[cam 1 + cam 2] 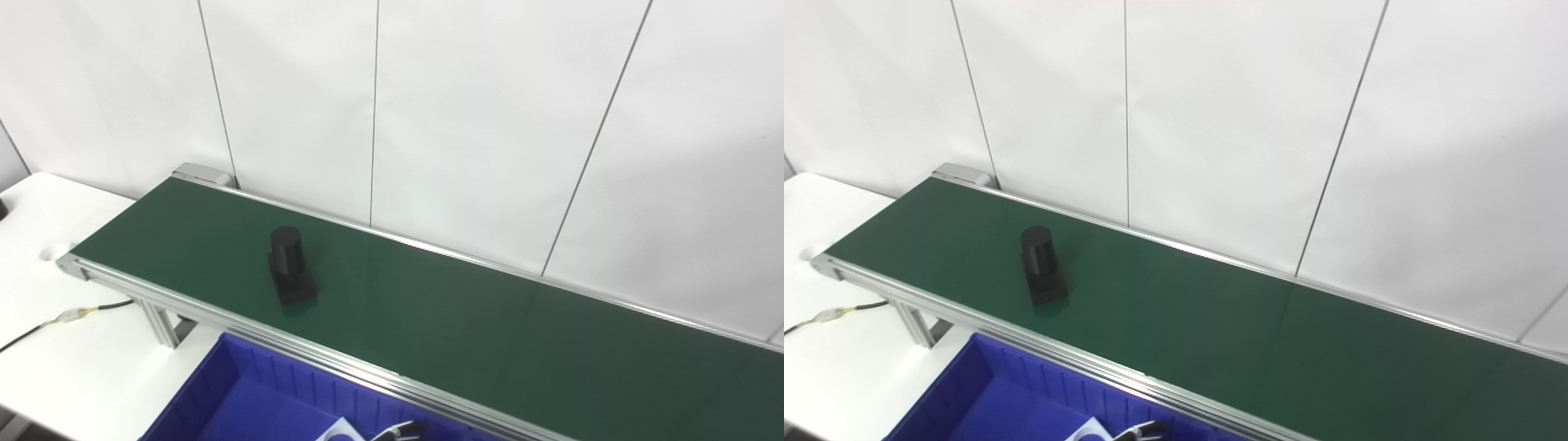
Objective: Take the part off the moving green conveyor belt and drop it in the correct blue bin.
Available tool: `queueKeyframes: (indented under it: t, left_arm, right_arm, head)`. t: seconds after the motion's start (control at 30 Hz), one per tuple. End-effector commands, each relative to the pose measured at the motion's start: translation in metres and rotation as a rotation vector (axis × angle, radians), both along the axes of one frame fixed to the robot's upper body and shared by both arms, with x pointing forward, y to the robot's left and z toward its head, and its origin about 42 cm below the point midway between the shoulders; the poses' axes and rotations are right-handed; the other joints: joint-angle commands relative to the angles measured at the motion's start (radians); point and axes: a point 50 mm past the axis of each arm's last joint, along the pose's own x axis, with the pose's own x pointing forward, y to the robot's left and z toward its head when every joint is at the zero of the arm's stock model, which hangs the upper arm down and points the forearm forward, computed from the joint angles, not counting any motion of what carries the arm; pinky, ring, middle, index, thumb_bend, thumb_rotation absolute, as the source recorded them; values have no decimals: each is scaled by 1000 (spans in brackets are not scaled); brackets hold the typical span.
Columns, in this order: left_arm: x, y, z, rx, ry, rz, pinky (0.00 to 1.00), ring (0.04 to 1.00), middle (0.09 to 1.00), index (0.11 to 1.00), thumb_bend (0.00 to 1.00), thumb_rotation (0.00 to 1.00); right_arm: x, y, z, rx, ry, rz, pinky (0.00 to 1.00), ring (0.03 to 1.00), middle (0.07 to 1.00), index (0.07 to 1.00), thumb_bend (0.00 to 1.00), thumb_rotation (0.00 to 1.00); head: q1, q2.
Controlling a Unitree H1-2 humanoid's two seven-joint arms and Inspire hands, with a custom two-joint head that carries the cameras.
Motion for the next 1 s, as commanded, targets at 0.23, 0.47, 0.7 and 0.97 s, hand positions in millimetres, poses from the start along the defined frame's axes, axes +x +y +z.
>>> queueKeyframes:
  t: [0.23,0.47,0.7,0.97]
  left_arm:
    - [3,9,8,-14,-27,12,657,679,739,805,685,0]
    - [1,14,7,-13,-18,13,665,696,752,825,647,0]
    - [3,19,7,-30,-19,1,692,714,766,840,599,0]
    - [4,26,9,-31,-25,0,730,738,783,856,541,0]
  right_arm:
    - [4,10,11,8,-77,4,622,709,779,853,665,18]
    - [6,14,12,16,-82,6,599,699,772,842,696,3]
    - [7,19,12,-16,-94,9,591,685,762,826,731,5]
    - [7,26,12,-15,-100,10,585,685,764,825,749,20]
  head:
    - [-52,17]
    - [-110,15]
    - [-159,32]
    - [-198,38]
